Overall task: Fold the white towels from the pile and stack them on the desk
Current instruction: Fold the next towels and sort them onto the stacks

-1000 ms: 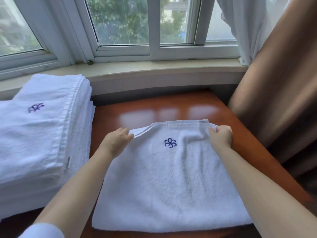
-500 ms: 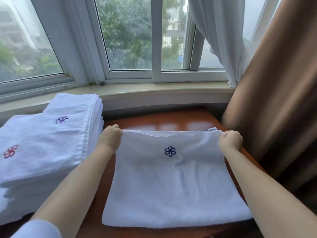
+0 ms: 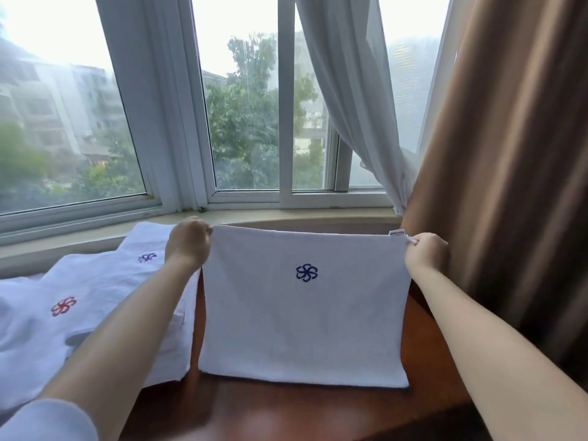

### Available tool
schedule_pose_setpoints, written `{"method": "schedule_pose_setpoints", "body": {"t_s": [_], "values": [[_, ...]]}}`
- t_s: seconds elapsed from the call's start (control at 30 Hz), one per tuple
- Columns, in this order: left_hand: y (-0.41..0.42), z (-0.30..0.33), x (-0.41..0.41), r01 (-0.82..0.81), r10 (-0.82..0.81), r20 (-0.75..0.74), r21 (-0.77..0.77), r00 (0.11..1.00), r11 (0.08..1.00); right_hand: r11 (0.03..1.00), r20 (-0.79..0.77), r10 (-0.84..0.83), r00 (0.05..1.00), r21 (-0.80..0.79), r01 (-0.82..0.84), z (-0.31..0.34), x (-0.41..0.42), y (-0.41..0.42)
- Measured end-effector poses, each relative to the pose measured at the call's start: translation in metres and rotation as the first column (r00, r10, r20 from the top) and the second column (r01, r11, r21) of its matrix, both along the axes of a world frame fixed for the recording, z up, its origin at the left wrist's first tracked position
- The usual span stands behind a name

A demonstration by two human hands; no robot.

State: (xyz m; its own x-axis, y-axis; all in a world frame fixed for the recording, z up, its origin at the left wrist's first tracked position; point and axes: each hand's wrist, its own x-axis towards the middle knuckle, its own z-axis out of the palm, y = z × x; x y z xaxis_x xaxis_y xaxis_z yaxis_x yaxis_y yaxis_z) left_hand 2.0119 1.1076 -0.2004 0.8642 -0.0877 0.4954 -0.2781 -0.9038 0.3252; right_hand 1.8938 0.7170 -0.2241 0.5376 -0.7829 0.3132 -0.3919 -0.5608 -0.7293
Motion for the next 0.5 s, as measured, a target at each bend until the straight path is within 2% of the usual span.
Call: {"method": "schedule_pose_setpoints", "body": {"t_s": [0.27,0.43,0.5], "values": [[0.018,0.029,-0.018,0.018,-0.019,0.090,0.005,0.996,1.000,0.994,0.018,0.049,0.999,-0.099,-0.047,0.026,-0.026,0.001],[0.013,0.027,-0.026,0.013,-0.017,0.082,0.054,0.996,0.998,0.956,-0.162,0.042,0.986,-0.280,-0.087,0.020,-0.034,-0.003],[0.011,0.024,-0.028,-0.019,0.012,0.063,0.112,0.998,0.993,0.953,-0.221,0.038,0.975,-0.287,-0.102,0.016,-0.033,-0.003]]}}
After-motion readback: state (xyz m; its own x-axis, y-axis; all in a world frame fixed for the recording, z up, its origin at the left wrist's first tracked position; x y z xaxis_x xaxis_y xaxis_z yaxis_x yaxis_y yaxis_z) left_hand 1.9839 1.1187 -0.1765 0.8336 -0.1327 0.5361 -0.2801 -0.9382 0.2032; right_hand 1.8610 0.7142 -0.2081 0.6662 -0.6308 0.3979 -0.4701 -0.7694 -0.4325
